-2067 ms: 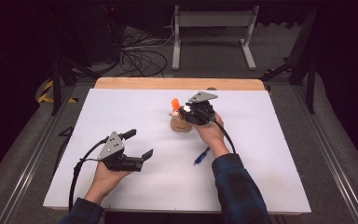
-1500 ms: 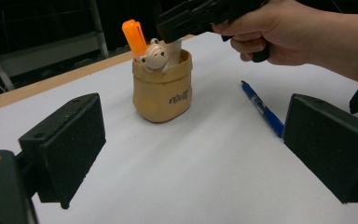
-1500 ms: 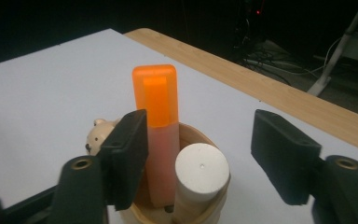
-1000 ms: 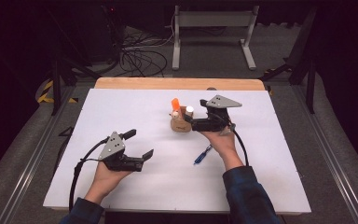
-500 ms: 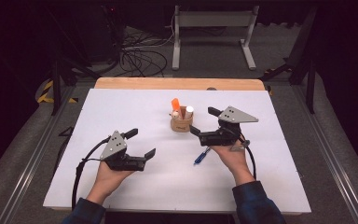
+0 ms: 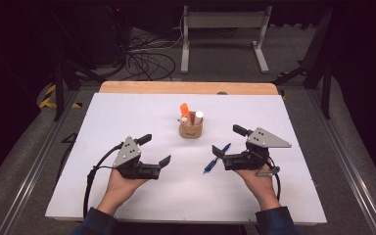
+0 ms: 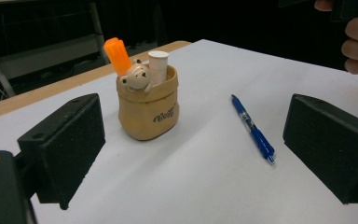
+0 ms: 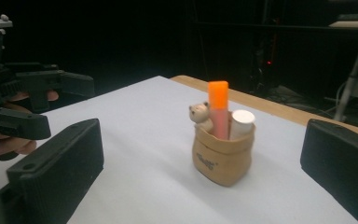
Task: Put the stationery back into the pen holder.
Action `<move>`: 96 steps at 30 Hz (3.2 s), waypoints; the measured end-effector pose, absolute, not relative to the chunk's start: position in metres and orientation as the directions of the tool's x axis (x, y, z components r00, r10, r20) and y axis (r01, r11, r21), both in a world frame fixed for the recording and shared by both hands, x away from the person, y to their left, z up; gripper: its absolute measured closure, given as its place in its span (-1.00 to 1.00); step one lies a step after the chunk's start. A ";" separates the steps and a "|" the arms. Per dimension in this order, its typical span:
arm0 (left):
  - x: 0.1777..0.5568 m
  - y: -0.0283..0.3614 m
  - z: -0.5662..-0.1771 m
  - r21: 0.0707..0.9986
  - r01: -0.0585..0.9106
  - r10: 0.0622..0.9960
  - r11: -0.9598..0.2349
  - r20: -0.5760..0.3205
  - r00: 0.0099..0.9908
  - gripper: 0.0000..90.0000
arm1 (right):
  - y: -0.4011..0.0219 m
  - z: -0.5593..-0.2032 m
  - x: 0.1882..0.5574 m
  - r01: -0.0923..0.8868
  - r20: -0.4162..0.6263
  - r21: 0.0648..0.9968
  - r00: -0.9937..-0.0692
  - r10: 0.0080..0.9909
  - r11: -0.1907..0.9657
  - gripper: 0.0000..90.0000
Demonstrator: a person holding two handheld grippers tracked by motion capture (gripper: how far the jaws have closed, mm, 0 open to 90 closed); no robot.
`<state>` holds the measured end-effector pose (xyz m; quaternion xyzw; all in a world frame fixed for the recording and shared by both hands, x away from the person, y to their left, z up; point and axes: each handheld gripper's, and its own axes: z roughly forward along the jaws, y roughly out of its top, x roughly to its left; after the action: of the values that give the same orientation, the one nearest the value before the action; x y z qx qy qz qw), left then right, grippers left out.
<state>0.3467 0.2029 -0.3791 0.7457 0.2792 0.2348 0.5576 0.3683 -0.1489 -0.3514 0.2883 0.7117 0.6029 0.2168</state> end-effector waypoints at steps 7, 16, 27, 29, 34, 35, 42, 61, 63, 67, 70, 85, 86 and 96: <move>0.349 0.187 -0.377 0.959 0.157 0.676 -0.234 0.045 0.736 -0.87 | -0.165 -0.358 0.360 0.150 0.039 0.984 -0.713 0.700 0.098 -1.00; 0.356 0.165 -0.374 0.954 0.191 0.709 -0.230 0.029 0.704 -0.84 | -0.186 -0.365 0.350 0.159 0.033 0.982 -0.681 0.732 0.104 -1.00; 0.366 0.139 -0.376 0.950 0.206 0.718 -0.234 0.026 0.696 -0.79 | -0.210 -0.371 0.342 0.156 0.040 0.985 -0.642 0.766 0.080 -1.00; 0.368 0.134 -0.377 0.949 0.210 0.717 -0.236 0.024 0.697 -0.79 | -0.213 -0.372 0.341 0.152 0.037 0.985 -0.637 0.770 0.079 -1.00; 0.379 0.121 -0.382 0.935 0.240 0.706 -0.262 0.016 0.708 -0.75 | -0.216 -0.373 0.341 0.145 0.026 0.986 -0.630 0.776 0.085 -1.00; 0.381 0.118 -0.383 0.931 0.250 0.706 -0.265 0.011 0.708 -0.74 | -0.216 -0.373 0.341 0.139 0.020 0.986 -0.632 0.775 0.087 -1.00; 0.392 0.095 -0.384 0.918 0.280 0.706 -0.281 0.000 0.708 -0.65 | -0.211 -0.374 0.343 0.118 -0.013 0.986 -0.641 0.768 0.115 -0.99; 0.410 0.044 -0.392 0.878 0.343 0.718 -0.333 0.000 0.696 -0.28 | -0.216 -0.375 0.344 0.118 -0.032 0.985 -0.600 0.799 0.128 -0.97; 0.410 0.039 -0.392 0.875 0.355 0.718 -0.330 -0.012 0.696 -0.23 | -0.216 -0.375 0.344 0.121 -0.031 0.984 -0.597 0.802 0.129 -0.97; 0.410 0.027 -0.393 0.868 0.369 0.731 -0.334 -0.009 0.683 -0.12 | -0.218 -0.375 0.345 0.132 -0.018 0.984 -0.583 0.812 0.116 -0.96; 0.409 0.019 -0.396 0.861 0.371 0.728 -0.347 -0.003 0.686 -0.04 | -0.219 -0.374 0.344 0.132 -0.017 0.985 -0.579 0.815 0.114 -0.95; 0.414 -0.008 -0.414 0.808 0.434 0.750 -0.399 0.015 0.661 0.16 | -0.221 -0.374 0.344 0.146 -0.012 0.982 -0.581 0.814 0.118 -0.95; 0.415 -0.009 -0.415 0.803 0.435 0.751 -0.407 0.023 0.660 0.16 | -0.221 -0.374 0.344 0.148 -0.011 0.982 -0.581 0.814 0.119 -0.95; 0.424 -0.018 -0.427 0.761 0.471 0.764 -0.446 0.049 0.644 0.24 | -0.220 -0.375 0.344 0.154 -0.010 0.981 -0.580 0.815 0.121 -0.95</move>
<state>0.4236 -0.0182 -0.4267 0.8272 0.3732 0.1972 0.3710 0.3444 -0.2202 -0.3747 0.3516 0.6885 0.5621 0.2940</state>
